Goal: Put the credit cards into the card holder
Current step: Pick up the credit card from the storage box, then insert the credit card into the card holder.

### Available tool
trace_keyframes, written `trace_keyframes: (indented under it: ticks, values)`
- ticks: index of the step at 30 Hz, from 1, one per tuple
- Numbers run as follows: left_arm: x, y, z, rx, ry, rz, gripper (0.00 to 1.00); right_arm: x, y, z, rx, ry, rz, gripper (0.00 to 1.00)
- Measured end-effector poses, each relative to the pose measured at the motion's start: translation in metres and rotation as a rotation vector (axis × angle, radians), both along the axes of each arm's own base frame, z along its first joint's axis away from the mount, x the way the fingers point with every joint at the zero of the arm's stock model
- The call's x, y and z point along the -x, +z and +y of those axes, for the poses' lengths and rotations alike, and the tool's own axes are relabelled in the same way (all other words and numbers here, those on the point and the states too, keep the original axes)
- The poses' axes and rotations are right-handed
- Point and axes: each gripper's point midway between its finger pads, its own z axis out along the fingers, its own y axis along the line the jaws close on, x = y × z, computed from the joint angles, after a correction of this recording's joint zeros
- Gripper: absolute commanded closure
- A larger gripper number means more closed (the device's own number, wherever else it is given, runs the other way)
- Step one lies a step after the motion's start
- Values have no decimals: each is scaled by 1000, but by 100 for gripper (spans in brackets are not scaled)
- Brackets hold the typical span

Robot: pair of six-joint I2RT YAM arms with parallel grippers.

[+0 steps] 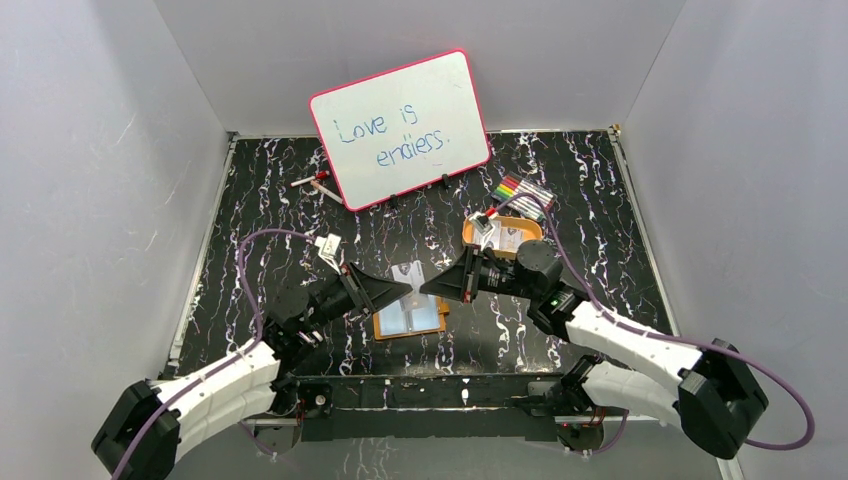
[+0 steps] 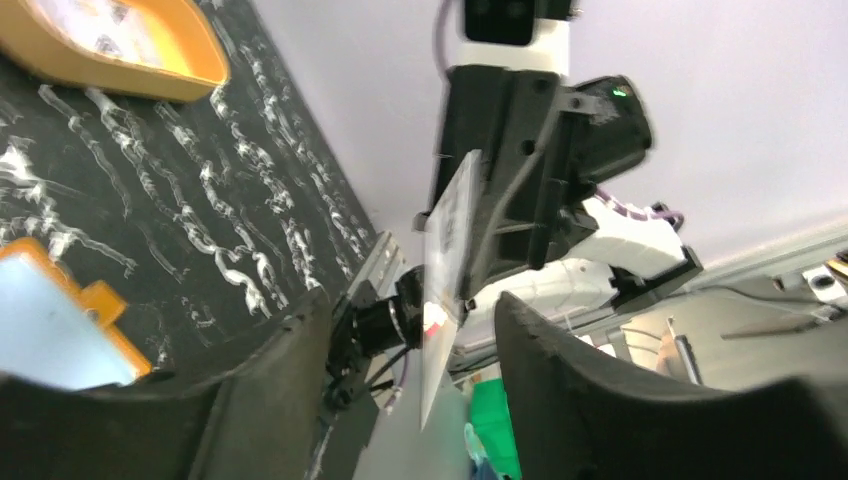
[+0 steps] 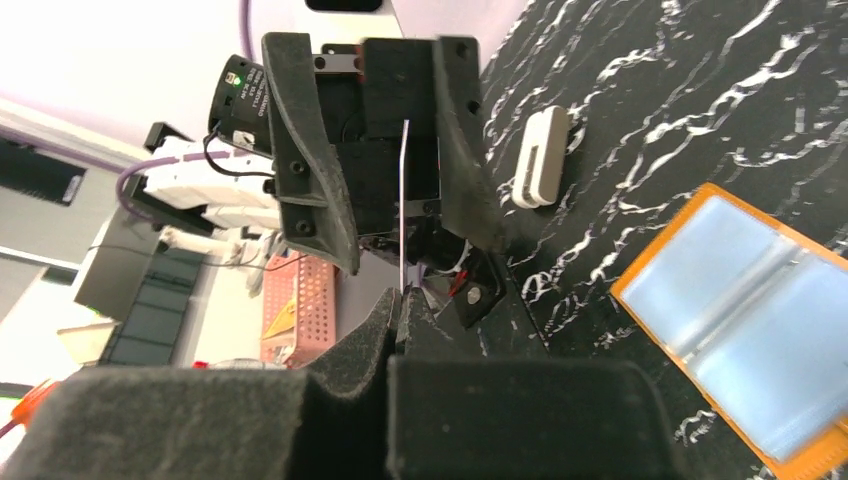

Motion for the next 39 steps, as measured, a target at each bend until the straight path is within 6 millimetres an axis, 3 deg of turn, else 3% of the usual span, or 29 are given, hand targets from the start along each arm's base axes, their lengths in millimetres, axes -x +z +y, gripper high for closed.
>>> trace_keyframes:
  ticks: [3, 7, 11, 16, 20, 24, 31, 39]
  values:
    - [-7, -23, 6, -101, 52, 65, 32, -9, 0, -7, 45, -80, -28, 100]
    - [-21, -44, 28, -259, 201, 137, 34, -28, -8, -16, 135, -197, -53, 100]
    - [-28, -76, 51, -403, 317, 209, 51, -41, -48, -14, 254, -233, 1, 100]
    - [-26, -149, 67, -649, 345, 392, 69, -45, -119, -12, 406, -234, 136, 100]
    - [-19, -186, 77, -781, 346, 486, 76, -45, -146, -11, 457, -234, 201, 100]
    - [-18, -198, 83, -825, 360, 513, 79, -48, -157, -6, 460, -237, 237, 100]
    - [-21, -197, 84, -820, 383, 513, 81, -49, -168, 3, 440, -220, 290, 100]
    - [-22, -200, 84, -827, 384, 519, 82, -48, -169, 7, 425, -208, 312, 100]
